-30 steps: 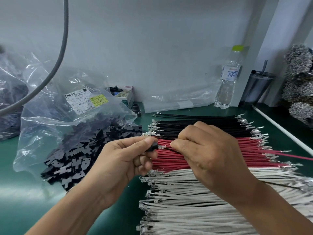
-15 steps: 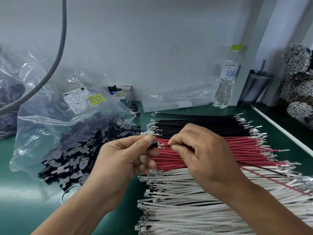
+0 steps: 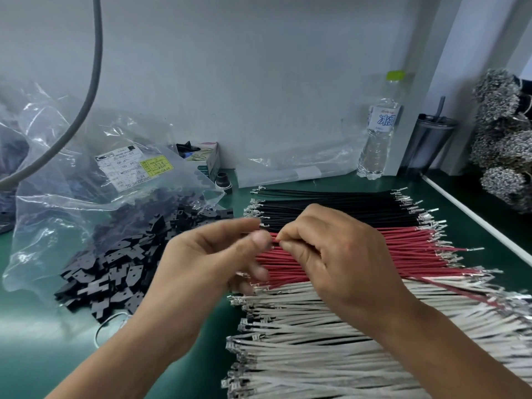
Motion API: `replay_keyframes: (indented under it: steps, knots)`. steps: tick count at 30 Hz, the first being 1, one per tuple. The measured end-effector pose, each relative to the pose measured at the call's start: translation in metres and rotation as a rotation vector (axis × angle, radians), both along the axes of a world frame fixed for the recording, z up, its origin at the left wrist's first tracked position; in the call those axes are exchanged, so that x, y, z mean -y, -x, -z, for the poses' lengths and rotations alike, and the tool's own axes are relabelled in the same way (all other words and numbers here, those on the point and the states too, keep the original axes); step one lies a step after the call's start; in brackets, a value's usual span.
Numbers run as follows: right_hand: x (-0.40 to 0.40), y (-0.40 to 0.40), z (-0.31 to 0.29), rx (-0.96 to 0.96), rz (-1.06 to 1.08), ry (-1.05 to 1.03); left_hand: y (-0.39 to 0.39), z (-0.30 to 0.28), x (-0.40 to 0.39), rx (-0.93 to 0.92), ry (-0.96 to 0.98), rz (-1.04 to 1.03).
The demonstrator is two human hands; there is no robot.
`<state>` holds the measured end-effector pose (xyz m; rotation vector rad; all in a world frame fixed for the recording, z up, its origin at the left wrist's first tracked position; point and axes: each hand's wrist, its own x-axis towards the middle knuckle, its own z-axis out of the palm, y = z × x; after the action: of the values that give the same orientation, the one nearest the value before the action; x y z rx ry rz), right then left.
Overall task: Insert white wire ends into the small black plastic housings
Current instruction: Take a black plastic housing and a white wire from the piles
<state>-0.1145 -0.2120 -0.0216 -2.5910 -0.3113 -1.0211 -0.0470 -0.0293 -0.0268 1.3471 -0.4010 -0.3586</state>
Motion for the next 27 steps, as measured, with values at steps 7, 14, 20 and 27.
replay_keyframes:
  steps: [7, 14, 20, 27]
  knots:
    - [0.008, -0.002, 0.0, -0.088, -0.025, -0.142, -0.004, 0.001, -0.004, 0.312, -0.165, -0.051]
    - [-0.001, -0.002, 0.001, -0.113, -0.083, -0.174, -0.007, 0.004, -0.008, 0.239, -0.165, -0.002]
    - [0.008, 0.006, -0.019, -0.133, 0.022, 0.05, -0.007, 0.0, -0.009, 0.336, -0.225, 0.034]
    - [-0.014, 0.031, 0.001, -0.446, -0.062, 0.156, -0.013, 0.005, -0.009, 0.333, -0.179, -0.051]
